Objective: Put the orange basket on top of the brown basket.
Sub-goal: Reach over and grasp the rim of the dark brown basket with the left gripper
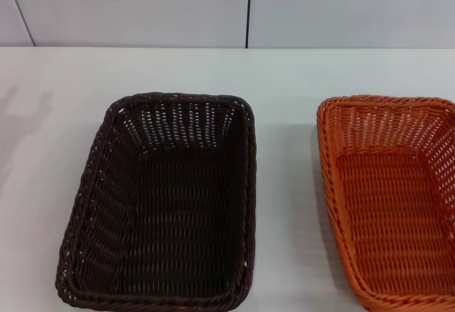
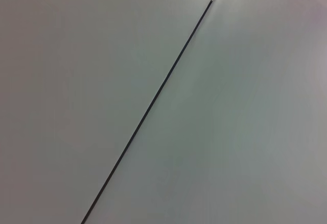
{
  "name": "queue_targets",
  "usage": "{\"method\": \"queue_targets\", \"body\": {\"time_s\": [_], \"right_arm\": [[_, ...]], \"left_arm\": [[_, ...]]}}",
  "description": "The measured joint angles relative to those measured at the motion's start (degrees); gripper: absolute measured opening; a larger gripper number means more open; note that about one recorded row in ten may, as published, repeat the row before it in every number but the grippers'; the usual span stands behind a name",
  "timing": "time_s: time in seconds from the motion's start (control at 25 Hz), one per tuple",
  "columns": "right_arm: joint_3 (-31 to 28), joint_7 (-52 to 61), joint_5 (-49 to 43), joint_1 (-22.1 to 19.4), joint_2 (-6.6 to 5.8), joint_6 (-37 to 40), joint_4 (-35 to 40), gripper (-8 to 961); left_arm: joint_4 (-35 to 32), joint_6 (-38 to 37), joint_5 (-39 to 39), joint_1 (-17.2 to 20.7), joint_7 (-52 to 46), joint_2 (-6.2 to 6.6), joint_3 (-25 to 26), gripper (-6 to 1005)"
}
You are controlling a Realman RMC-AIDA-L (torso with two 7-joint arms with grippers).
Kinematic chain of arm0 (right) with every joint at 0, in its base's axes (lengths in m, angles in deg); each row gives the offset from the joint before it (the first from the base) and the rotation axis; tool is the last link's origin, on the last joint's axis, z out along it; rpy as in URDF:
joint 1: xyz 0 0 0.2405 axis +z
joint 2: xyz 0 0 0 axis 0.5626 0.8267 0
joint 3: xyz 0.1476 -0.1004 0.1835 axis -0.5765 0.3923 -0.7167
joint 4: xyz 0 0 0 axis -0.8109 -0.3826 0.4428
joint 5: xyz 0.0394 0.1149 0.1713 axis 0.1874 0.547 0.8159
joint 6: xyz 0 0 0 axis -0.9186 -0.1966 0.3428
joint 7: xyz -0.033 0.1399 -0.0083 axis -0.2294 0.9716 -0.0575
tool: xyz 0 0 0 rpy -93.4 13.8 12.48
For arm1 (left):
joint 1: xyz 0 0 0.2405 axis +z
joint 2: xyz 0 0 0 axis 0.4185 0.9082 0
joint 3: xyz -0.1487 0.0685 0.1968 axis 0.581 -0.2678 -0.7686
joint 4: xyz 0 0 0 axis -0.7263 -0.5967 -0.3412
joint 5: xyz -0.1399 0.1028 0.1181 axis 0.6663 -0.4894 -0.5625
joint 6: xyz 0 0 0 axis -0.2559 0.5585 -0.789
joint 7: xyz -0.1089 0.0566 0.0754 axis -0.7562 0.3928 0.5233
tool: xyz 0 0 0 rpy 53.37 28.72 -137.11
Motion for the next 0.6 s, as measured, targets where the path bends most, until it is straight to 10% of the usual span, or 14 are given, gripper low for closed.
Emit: {"method": "queue_targets", "body": {"time_s": [0.6], "right_arm": [[0.0, 0.0, 0.0, 1.2, -0.22, -0.1, -0.7, 560]], "left_arm": [[3.3, -7.9, 2.3, -1.9, -5.2, 0.37, -1.1, 841]]}}
